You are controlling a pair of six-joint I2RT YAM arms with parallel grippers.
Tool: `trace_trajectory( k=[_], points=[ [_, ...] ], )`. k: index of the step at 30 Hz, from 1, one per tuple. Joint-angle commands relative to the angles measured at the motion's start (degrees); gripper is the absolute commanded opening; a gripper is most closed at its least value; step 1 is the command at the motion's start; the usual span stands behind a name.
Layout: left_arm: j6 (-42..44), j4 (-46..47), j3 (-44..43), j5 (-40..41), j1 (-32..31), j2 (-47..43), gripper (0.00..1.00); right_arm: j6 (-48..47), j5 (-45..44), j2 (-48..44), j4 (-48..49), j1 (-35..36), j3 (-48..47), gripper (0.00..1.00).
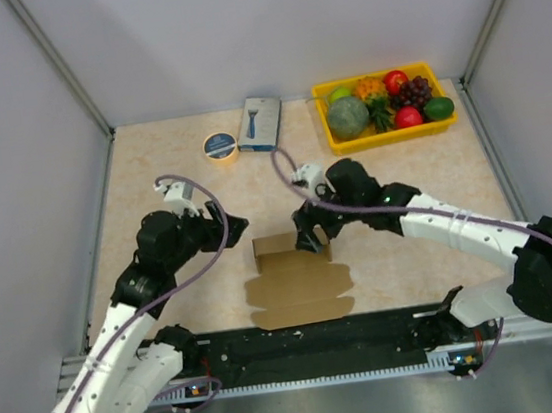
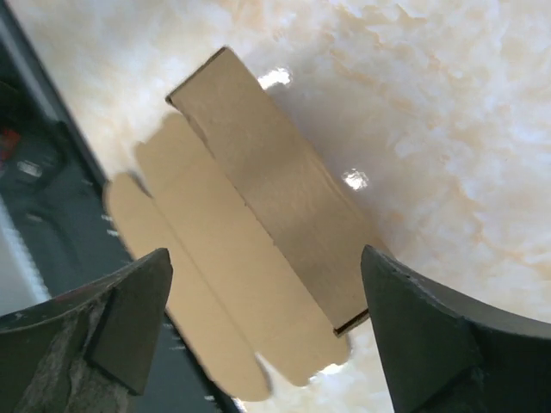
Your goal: Fold the paper box
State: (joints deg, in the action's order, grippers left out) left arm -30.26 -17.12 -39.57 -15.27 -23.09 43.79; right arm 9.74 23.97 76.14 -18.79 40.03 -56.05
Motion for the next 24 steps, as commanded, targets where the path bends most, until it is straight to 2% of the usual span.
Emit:
trace_trajectory(
  k=[1,3,4,8,10,16,20,23,24],
  points=[
    [0.91,-7.12,0.55,14.29,0.42,-9.31,0.74,-19.21,-28.19,0.85,-5.65,14.33,-4.67,0.92],
    [0.64,-9.94,0.55,19.02,0.5,-12.75,0.73,-22.29,-34.49,2.6,-5.3,17.43,-5.29,0.92],
    [0.12,-10.73,0.64,20.87,0.5,-16.59,0.73,-22.83,-40.34,3.05,-4.25,18.67,-5.82,0.92],
    [0.46,-13.63,1.16,26.07,0.5,-27.07,0.73,-26.34,-48.81,6.64,-3.1,27.26,-6.26,0.92],
    [-0.06,-15.39,0.73,27.57,0.42,-31.9,0.73,-26.61,-54.43,9.89,-2.66,28.78,-6.35,0.9],
    [-2.26,-18.99,0.81,29.15,0.42,-38.51,0.73,-28.01,-71.04,17.19,3.66,31.6,-6.26,0.85],
    [-2.17,-19.26,-0.33,28.72,0.42,-38.52,0.73,-30.74,-76.08,20.79,6.57,31.6,-7.23,0.72],
    [-2.0,-19.09,-0.59,28.63,0.42,-38.34,0.73,-33.64,-76.7,23.52,6.74,31.95,-7.84,0.57],
    [-1.91,-19.09,-0.68,28.71,0.42,-38.17,0.73,-34.08,-76.79,23.7,6.92,32.04,-7.76,0.47]
  ],
)
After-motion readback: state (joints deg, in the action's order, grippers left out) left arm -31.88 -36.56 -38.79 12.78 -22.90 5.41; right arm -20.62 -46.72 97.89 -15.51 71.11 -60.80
